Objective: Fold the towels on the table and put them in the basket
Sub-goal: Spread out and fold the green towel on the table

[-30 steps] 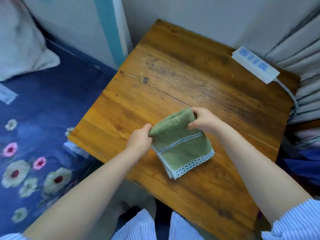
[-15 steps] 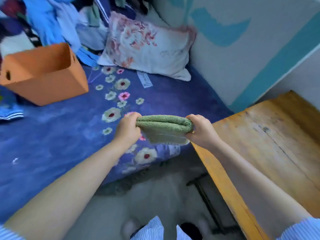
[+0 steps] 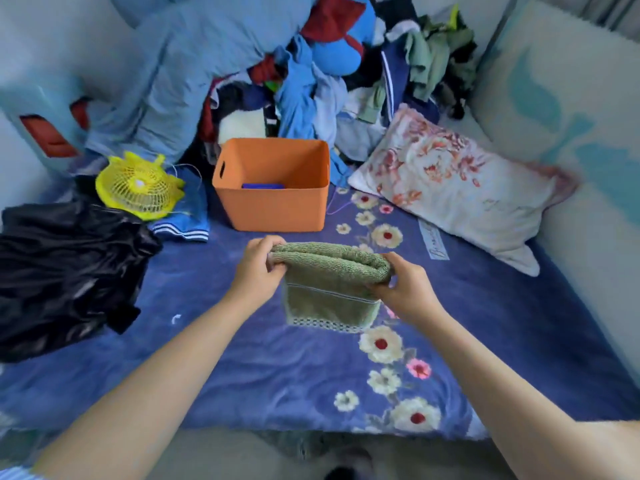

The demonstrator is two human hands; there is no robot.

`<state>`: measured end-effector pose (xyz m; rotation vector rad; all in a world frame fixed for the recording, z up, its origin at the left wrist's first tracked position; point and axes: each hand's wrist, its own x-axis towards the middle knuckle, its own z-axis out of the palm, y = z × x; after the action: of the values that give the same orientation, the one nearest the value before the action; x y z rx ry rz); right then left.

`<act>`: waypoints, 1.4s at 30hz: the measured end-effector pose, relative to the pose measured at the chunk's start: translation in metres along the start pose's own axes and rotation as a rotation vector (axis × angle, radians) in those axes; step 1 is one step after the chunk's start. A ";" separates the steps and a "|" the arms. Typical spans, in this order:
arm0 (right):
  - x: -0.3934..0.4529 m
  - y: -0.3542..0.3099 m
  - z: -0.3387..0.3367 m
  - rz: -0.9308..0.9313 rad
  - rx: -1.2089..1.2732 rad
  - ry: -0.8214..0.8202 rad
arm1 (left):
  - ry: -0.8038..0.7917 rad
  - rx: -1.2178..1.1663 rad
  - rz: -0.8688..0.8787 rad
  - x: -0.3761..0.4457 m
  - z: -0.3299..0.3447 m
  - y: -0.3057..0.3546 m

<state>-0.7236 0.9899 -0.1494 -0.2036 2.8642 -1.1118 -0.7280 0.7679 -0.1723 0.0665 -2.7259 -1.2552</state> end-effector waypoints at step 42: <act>0.628 0.080 0.271 0.678 -0.164 -0.255 | -0.379 0.103 -0.813 0.550 0.163 -0.280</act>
<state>-1.3238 0.7759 -0.4096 0.5384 2.4748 -0.6590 -1.3009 0.6543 -0.4293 1.1588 -3.2125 -1.3830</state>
